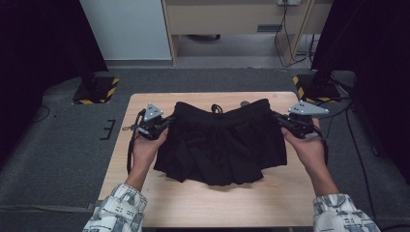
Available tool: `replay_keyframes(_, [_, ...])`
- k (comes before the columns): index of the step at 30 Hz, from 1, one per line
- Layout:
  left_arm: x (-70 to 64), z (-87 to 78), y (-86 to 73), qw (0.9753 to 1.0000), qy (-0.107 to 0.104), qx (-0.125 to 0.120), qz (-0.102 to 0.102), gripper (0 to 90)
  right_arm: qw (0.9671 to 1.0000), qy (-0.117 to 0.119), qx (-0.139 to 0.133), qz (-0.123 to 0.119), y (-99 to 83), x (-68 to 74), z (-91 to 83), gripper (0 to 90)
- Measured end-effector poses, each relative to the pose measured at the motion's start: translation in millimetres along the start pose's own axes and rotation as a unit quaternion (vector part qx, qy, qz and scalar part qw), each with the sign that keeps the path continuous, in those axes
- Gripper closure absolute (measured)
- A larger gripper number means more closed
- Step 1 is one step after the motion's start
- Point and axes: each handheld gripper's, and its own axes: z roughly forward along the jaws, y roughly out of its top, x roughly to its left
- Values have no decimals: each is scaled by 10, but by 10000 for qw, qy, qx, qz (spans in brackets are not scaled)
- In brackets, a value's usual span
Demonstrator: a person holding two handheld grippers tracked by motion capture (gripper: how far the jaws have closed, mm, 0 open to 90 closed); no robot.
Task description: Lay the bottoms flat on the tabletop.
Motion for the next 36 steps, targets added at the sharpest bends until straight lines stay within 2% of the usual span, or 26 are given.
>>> replay_keyframes(3, [13,-70,135,10000,38,-73,47,880,9999,-67,-49,-68,140,-10,-59,888])
replay_keyframes(4, [13,-70,135,10000,38,-73,47,880,9999,-82,-66,-78,181,-14,-73,888])
replay_keyframes(9, [14,-190,422,9996,125,-229,146,879,9996,-174,-192,-125,403,-33,-165,887])
replay_keyframes(13, [29,-181,597,9992,235,-273,200,877,9991,-253,-331,-76,546,-67,-179,887])
replay_keyframes(16, [72,-49,657,9993,294,-74,208,874,9993,-329,-162,-62,554,-110,-55,887])
replay_keyframes(18, [96,40,673,9993,309,31,203,874,9995,-316,-68,66,534,-162,67,886])
replay_keyframes(24, [209,254,668,9993,260,258,46,874,9993,-275,98,227,473,-253,369,886])
replay_keyframes(29, [368,460,612,9986,203,457,-154,874,9991,-213,196,323,424,-303,568,886])
replay_keyframes(36, [570,732,601,9968,158,733,-291,874,9979,-133,374,518,400,-444,872,886])
